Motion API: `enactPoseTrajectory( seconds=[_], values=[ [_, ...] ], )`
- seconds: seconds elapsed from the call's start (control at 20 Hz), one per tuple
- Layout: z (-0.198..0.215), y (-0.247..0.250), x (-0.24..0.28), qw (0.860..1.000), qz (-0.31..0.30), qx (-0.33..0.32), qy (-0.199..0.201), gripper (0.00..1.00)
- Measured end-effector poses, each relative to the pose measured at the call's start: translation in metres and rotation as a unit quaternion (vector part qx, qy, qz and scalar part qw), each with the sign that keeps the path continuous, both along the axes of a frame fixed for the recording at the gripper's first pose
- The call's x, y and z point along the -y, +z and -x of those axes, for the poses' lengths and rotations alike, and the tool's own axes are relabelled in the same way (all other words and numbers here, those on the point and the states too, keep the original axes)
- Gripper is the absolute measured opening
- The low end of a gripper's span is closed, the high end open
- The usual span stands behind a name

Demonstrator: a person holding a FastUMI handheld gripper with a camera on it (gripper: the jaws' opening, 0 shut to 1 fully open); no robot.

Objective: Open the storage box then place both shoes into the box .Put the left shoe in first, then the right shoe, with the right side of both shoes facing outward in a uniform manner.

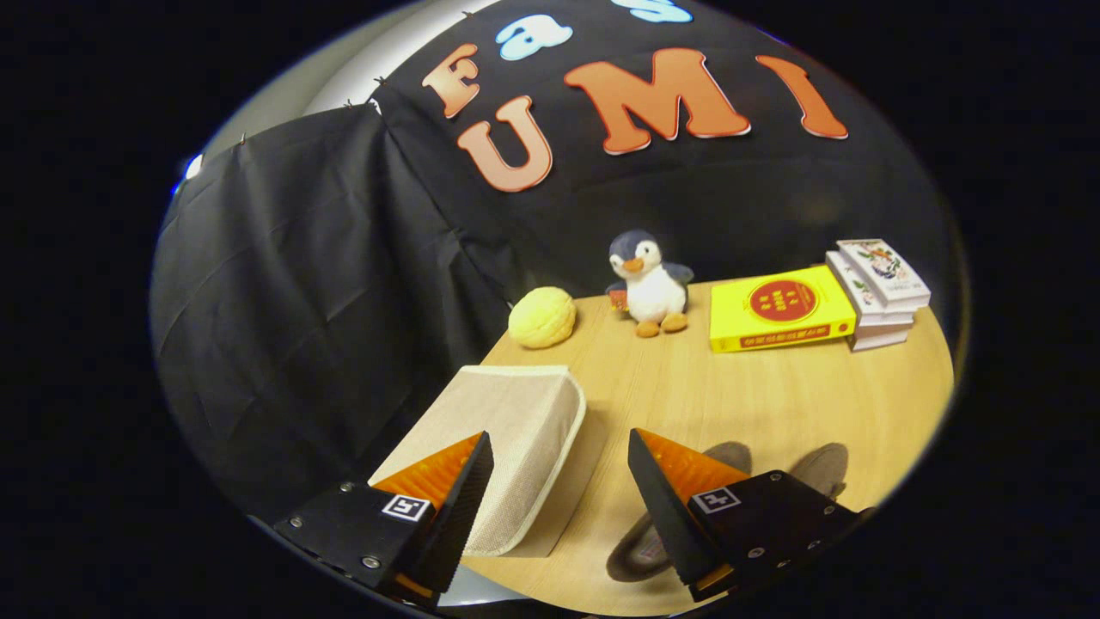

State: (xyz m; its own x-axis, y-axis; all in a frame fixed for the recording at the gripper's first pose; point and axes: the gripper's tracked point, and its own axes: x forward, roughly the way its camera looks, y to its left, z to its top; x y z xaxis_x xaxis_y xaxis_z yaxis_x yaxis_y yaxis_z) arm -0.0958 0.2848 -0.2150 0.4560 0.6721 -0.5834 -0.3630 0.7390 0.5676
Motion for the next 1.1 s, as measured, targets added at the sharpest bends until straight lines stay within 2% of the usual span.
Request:
enactPoseTrajectory(
  seconds=[0.15, 0.55, 0.85, 1.1],
  values=[
    [0.019, -0.015, -0.020, 0.998, -0.018, -0.048, 0.027, 0.95],
    [0.044, -0.057, -0.051, 0.987, -0.043, -0.140, 0.059, 0.95],
    [0.056, -0.063, -0.065, 0.970, -0.109, -0.213, 0.035, 0.95],
    [0.048, -0.039, -0.065, 0.962, -0.150, -0.228, 0.023, 0.92]
  ],
)
